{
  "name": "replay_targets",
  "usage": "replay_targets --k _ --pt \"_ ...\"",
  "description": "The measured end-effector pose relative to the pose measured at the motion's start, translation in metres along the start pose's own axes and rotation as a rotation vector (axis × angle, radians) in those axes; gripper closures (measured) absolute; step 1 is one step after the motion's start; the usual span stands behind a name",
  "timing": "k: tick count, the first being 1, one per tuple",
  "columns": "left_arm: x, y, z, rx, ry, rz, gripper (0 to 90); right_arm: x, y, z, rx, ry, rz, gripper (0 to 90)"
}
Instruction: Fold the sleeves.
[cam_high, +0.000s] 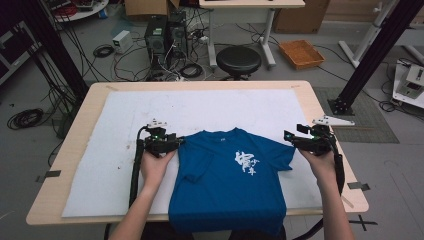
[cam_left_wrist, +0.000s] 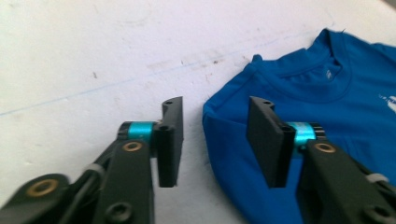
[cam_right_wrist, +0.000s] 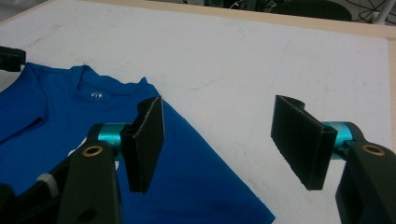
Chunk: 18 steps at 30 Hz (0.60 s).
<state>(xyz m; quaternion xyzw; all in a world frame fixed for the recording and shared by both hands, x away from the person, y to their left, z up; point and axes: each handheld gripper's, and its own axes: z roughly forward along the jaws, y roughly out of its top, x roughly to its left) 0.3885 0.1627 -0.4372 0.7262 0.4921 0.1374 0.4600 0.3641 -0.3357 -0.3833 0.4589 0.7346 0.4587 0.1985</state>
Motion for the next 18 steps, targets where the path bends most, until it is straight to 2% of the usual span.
replay_targets --k 2,3,5,10,14,18 --pt "0.003 0.000 -0.008 -0.025 -0.017 -0.002 52.6 -0.002 -0.001 -0.001 0.007 -0.004 0.014 38.3" --pt "0.004 0.000 -0.012 -0.039 -0.027 0.000 51.6 -0.005 -0.004 -0.001 0.016 -0.001 0.022 43.4" --pt "0.006 0.000 -0.020 -0.063 -0.038 0.016 50.8 -0.007 -0.006 -0.001 0.026 -0.004 0.030 44.3" --pt "0.015 -0.003 -0.041 -0.097 -0.065 0.029 50.5 -0.018 -0.018 0.003 0.085 -0.041 0.084 52.3" --pt "0.025 -0.006 -0.052 -0.121 -0.081 0.023 49.2 -0.028 -0.028 0.008 0.126 -0.060 0.133 55.4" --pt "0.032 -0.007 -0.058 -0.139 -0.094 0.002 47.0 -0.035 -0.035 0.013 0.158 -0.077 0.156 56.6"
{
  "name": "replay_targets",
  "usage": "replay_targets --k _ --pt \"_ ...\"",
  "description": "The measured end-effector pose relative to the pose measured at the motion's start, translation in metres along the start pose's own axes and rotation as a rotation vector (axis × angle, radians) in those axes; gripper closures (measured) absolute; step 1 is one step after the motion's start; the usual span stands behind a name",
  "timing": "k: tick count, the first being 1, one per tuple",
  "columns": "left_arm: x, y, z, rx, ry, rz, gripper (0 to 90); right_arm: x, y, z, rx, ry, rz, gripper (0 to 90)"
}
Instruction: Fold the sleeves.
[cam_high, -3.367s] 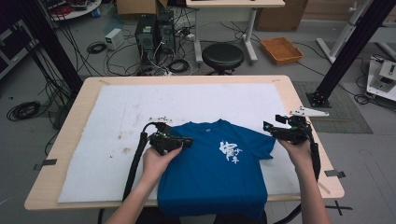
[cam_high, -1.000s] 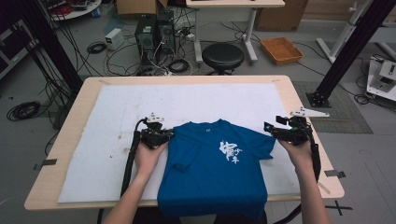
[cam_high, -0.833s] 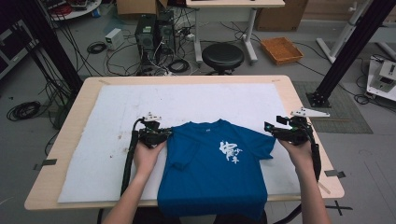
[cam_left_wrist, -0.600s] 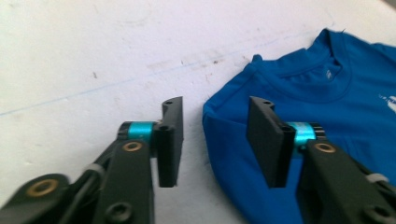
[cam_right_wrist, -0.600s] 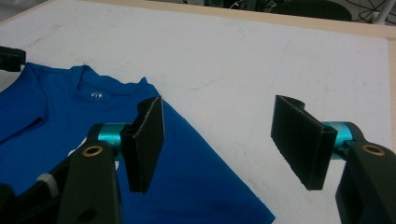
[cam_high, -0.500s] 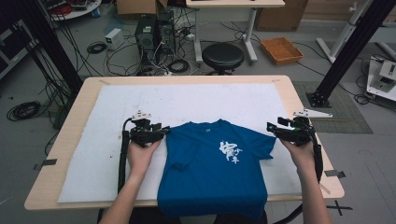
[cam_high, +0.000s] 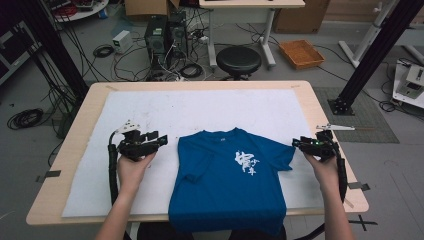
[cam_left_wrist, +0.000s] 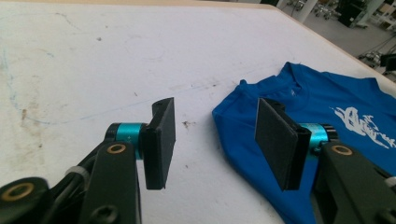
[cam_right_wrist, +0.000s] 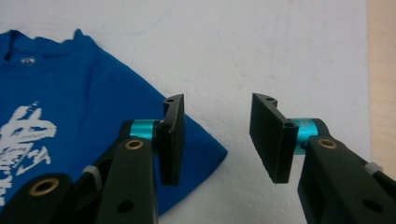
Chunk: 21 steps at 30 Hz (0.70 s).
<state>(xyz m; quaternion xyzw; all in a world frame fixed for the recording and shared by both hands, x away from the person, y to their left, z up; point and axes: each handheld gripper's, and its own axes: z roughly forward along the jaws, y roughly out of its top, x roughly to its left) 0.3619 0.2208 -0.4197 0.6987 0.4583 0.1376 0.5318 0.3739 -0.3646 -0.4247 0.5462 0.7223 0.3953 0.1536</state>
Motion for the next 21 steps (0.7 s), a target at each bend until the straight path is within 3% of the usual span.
replay_targets --k 4,12,15,16,21 --pt "0.001 0.001 -0.003 -0.007 -0.005 0.011 46.7 -0.003 -0.004 0.007 0.040 -0.008 0.009 58.3" --pt "0.002 0.001 -0.004 -0.005 -0.009 0.018 46.1 -0.004 -0.007 0.012 0.066 -0.013 0.012 61.6" --pt "0.003 0.000 -0.004 -0.003 -0.011 0.020 46.1 -0.003 -0.008 0.015 0.080 -0.007 0.004 69.7" --pt "0.003 0.000 -0.003 -0.002 -0.012 0.020 46.1 -0.002 -0.009 0.017 0.088 -0.004 -0.008 77.9" --pt "0.002 0.000 -0.002 -0.004 -0.021 0.016 46.0 0.003 -0.008 0.015 0.074 0.015 -0.028 89.0"
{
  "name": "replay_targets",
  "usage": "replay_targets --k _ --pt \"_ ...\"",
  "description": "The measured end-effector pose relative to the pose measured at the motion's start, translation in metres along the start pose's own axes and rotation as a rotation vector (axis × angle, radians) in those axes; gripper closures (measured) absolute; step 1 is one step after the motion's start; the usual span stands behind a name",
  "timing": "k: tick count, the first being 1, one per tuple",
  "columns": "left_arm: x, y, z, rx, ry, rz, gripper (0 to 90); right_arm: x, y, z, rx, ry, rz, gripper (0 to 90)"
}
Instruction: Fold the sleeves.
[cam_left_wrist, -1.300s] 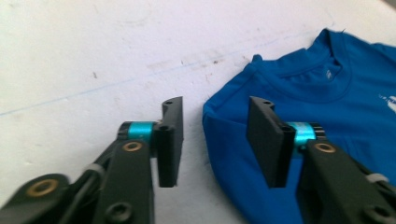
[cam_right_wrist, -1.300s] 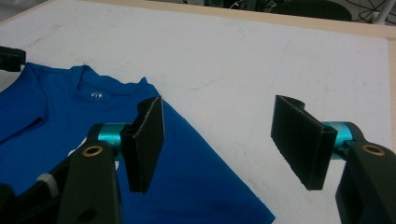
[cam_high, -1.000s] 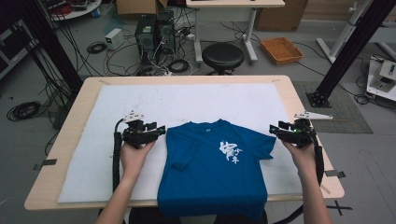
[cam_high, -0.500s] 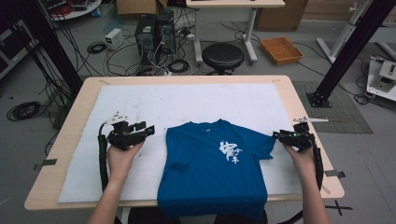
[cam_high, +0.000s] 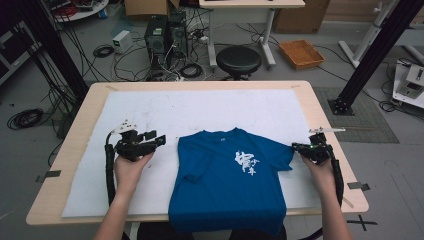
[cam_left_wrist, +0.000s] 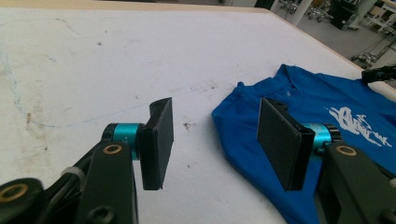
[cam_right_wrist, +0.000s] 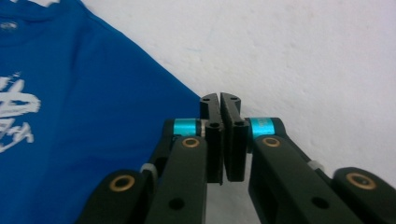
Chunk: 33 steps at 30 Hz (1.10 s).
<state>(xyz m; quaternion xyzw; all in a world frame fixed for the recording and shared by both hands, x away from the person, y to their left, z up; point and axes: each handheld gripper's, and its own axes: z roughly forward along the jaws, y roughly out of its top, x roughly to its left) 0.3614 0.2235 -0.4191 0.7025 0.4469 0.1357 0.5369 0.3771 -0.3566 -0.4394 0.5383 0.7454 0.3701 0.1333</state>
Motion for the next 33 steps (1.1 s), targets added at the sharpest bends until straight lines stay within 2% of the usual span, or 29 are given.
replay_targets --k 5,13,14,15,21,22,23,28,30,31,32,33 --pt "-0.001 0.001 0.002 0.001 -0.009 -0.004 46.0 0.017 0.008 -0.010 -0.042 0.039 -0.029 89.4" --pt "-0.004 0.003 0.006 0.012 -0.027 0.003 46.1 0.068 0.026 -0.019 -0.061 0.076 -0.140 89.3" --pt "-0.004 0.003 0.006 0.013 -0.027 0.002 46.1 0.081 0.030 -0.017 -0.059 0.082 -0.170 89.3" --pt "-0.004 0.003 0.006 0.013 -0.029 0.001 46.1 0.081 0.030 -0.017 -0.059 0.082 -0.170 89.3" --pt "-0.006 0.002 0.007 0.018 -0.036 -0.001 46.0 0.122 0.035 -0.002 -0.023 0.079 -0.254 89.4" --pt "-0.007 0.002 0.008 0.021 -0.040 -0.002 46.0 0.136 0.036 0.003 -0.010 0.077 -0.284 89.3" --pt "-0.007 0.002 0.009 0.026 -0.043 0.001 46.0 0.136 0.036 0.003 -0.010 0.077 -0.284 89.3" --pt "-0.010 0.001 0.012 0.033 -0.049 0.007 46.1 0.164 0.039 0.013 -0.005 0.077 -0.338 89.3" --pt "-0.011 0.001 0.012 0.034 -0.052 0.007 46.0 0.168 0.039 0.018 -0.006 0.092 -0.344 88.8" --pt "-0.011 0.001 0.012 0.034 -0.052 0.008 46.1 0.169 0.039 0.019 -0.009 0.106 -0.344 84.6" --pt "-0.011 0.000 0.012 0.035 -0.054 0.007 46.0 0.168 0.037 0.016 -0.035 0.129 -0.341 81.1" --pt "-0.012 0.000 0.013 0.033 -0.057 0.006 46.0 0.168 0.037 0.016 -0.035 0.129 -0.341 81.1"
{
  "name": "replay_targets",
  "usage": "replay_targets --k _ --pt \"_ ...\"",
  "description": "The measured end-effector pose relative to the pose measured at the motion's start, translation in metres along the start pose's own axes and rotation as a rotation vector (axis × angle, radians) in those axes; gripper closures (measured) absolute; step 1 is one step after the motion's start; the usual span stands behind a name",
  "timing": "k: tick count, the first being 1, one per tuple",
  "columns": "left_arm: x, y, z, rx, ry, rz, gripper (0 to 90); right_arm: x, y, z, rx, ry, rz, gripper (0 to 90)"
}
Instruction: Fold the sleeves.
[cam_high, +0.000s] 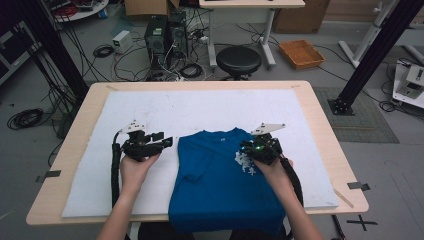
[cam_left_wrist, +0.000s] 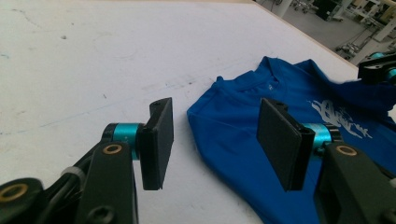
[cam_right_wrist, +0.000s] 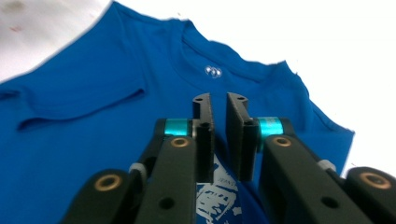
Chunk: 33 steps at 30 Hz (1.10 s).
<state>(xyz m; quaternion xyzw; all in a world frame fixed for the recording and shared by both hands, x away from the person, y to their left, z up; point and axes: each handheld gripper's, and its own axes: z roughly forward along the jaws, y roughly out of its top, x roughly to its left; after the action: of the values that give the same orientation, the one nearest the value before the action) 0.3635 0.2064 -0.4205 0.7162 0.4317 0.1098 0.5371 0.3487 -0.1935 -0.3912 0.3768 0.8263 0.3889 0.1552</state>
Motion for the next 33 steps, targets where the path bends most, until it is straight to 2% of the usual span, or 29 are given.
replay_targets --k 2,5,6,7,8,12,16,18,20,21,25,29,33 --pt "0.000 0.000 0.000 0.006 0.002 0.005 46.0 -0.004 -0.003 -0.009 -0.036 -0.006 0.013 76.0" --pt "-0.001 -0.001 0.002 0.010 -0.003 0.005 46.0 -0.016 -0.013 -0.027 -0.071 -0.021 0.043 75.2" --pt "-0.001 -0.001 0.002 0.010 -0.004 0.007 46.0 -0.020 -0.018 -0.031 -0.068 -0.034 0.057 74.3" --pt "-0.001 -0.001 0.003 0.009 -0.006 0.008 46.0 -0.027 -0.031 -0.039 -0.068 -0.043 0.076 72.3" --pt "-0.001 -0.001 0.003 0.008 -0.008 0.005 46.0 -0.027 -0.031 -0.039 -0.068 -0.043 0.076 72.3" --pt "-0.003 -0.001 0.004 0.011 -0.010 0.007 46.0 -0.033 -0.055 -0.047 -0.049 -0.023 0.111 70.7" --pt "-0.005 -0.001 0.005 0.013 -0.013 0.013 45.7 -0.025 -0.065 -0.047 -0.018 0.006 0.081 68.0" --pt "-0.005 -0.001 0.006 0.018 -0.013 0.013 45.7 -0.021 -0.066 -0.043 -0.004 0.003 0.058 68.8" --pt "-0.006 -0.001 0.007 0.017 -0.014 0.014 45.7 -0.017 -0.066 -0.038 0.028 -0.010 0.039 79.7" --pt "-0.006 -0.001 0.006 0.017 -0.013 0.013 45.7 -0.014 -0.067 -0.035 0.046 -0.008 0.014 88.0" --pt "-0.006 -0.001 0.005 0.017 -0.013 0.011 45.7 -0.006 -0.066 -0.037 0.037 -0.017 -0.023 88.8" --pt "-0.005 -0.001 0.005 0.017 -0.010 0.012 45.4 0.004 -0.067 -0.041 0.022 -0.002 -0.040 88.8" --pt "-0.006 -0.001 0.006 0.014 -0.015 0.020 45.3 0.007 -0.072 -0.035 0.083 0.010 -0.054 86.5"
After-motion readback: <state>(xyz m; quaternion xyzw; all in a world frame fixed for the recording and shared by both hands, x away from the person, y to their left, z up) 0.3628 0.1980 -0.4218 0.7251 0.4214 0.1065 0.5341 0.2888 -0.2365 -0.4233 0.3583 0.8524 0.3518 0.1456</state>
